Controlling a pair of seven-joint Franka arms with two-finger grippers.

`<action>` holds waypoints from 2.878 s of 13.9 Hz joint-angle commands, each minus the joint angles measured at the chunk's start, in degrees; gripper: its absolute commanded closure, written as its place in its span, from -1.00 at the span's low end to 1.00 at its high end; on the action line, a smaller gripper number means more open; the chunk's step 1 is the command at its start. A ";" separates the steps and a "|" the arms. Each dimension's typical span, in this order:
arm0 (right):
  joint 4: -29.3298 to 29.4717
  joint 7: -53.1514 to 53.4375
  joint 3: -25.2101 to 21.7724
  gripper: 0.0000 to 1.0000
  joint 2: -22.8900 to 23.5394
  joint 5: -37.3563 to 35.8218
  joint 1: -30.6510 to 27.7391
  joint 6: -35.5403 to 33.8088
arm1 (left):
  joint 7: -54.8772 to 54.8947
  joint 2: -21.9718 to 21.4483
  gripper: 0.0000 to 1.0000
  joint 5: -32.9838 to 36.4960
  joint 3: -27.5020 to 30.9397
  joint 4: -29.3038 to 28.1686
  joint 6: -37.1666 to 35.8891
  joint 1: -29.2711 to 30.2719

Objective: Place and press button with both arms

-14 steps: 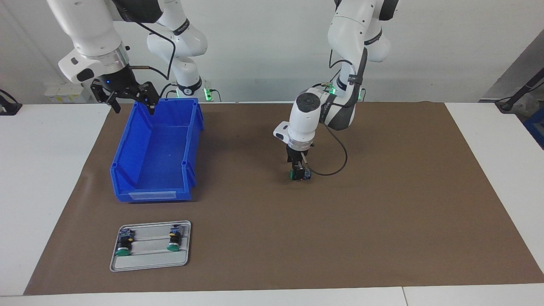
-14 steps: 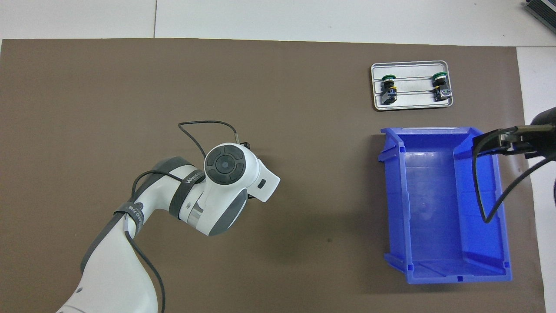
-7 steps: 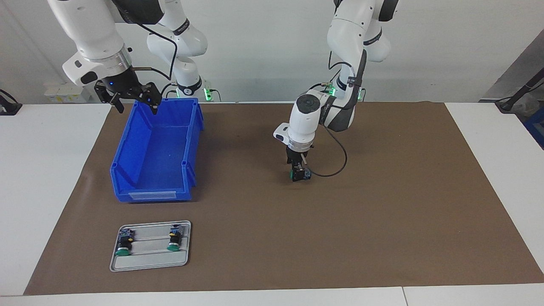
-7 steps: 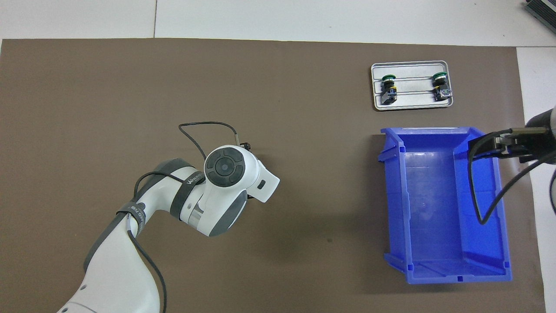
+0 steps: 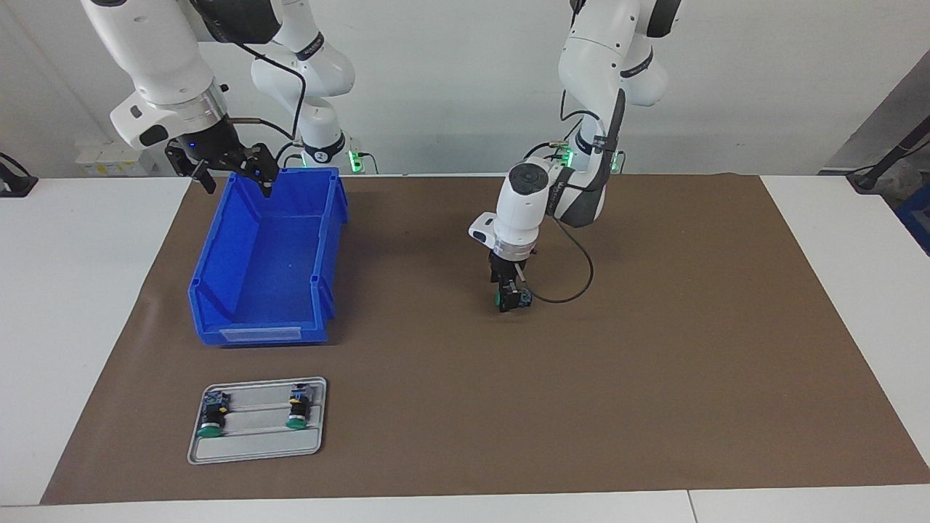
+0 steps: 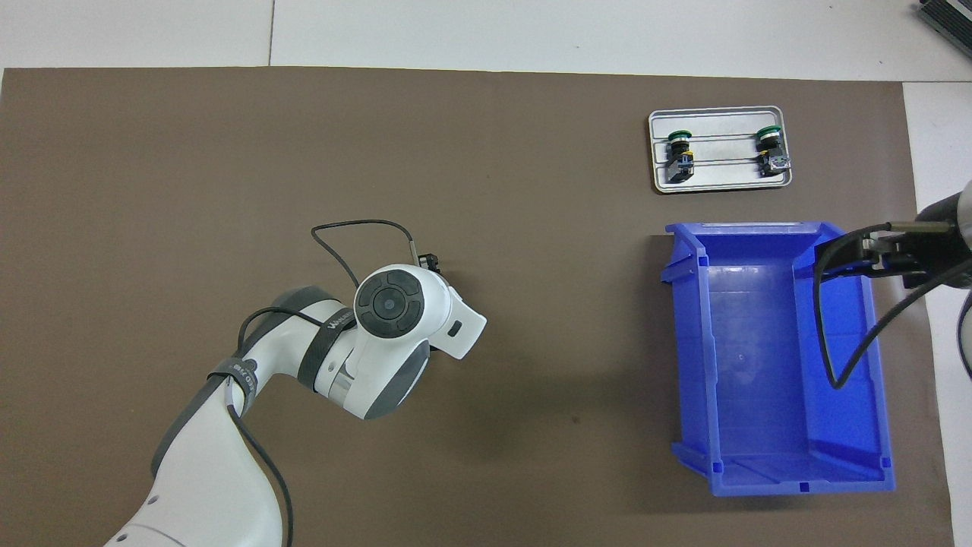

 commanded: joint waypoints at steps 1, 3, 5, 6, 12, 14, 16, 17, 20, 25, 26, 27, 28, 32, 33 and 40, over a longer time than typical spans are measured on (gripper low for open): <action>-1.55 0.89 0.48 -1.00 -1.42 0.78 -0.49 0.68 | -0.69 -0.39 -0.34 1.09 1.11 -0.98 0.89 -0.74; -1.55 0.89 0.48 -1.00 -1.42 0.78 -0.49 0.94 | -0.95 -0.47 -0.09 1.09 1.19 -0.80 -0.34 -0.74; -1.55 0.97 0.48 -1.00 -1.33 0.78 -0.58 2.00 | -1.30 -0.39 0.29 1.09 1.81 1.21 -3.58 -0.82; -1.55 0.98 0.48 -1.00 -1.33 0.78 -0.58 2.35 | -1.30 -0.39 0.36 1.09 1.90 2.96 -5.77 -0.74; -1.47 0.63 0.39 -1.00 -1.24 0.69 -1.19 2.35 | -1.39 -0.65 0.49 1.09 2.68 8.33 -12.97 0.76; -1.47 0.54 0.48 -1.00 -1.24 0.78 -1.28 2.26 | -1.04 -1.44 0.50 1.09 4.09 11.40 -19.04 1.37; -1.47 0.54 0.39 -1.00 -1.24 0.78 -1.28 2.26 | -0.16 -3.01 0.56 1.01 4.01 13.69 -25.71 4.26; -1.47 0.36 0.39 -1.00 -1.24 0.69 -1.19 2.26 | 1.15 -4.15 0.56 0.22 4.01 14.22 -28.88 6.01; -1.47 0.36 0.39 -1.00 -1.33 0.69 -0.84 2.26 | 8.86 -6.62 0.56 -8.62 3.92 14.84 -36.27 12.95; -1.47 0.36 0.48 -1.00 -1.24 0.78 -0.84 2.26 | 23.54 -8.56 0.56 -28.41 4.01 13.01 -40.43 27.01; -1.47 0.36 0.48 -1.00 -1.24 0.78 -0.84 2.26 | 25.83 -8.91 0.57 -30.96 4.01 11.69 -39.99 28.43; -1.47 0.36 0.48 -1.00 -1.24 0.69 -0.84 2.26 | 28.47 -9.78 0.65 -34.29 4.10 9.94 -39.03 30.01; -1.47 0.36 0.48 -1.00 -1.24 0.78 -0.84 2.26 | 31.89 -10.75 0.67 -38.68 4.10 6.79 -36.32 31.24; -1.47 0.36 0.48 -1.00 -1.24 0.78 -0.84 2.26 | 43.23 -11.73 0.71 -55.38 4.10 -2.54 -25.76 31.43; -1.47 0.36 0.48 -1.00 -1.24 0.69 -0.84 2.26 | 46.48 -11.20 0.73 -60.29 4.10 -3.51 -25.40 31.69; -1.47 0.36 0.39 -1.00 -1.24 0.69 -0.84 2.26 | 71.01 -6.90 0.72 -93.88 4.10 -10.82 -25.83 31.61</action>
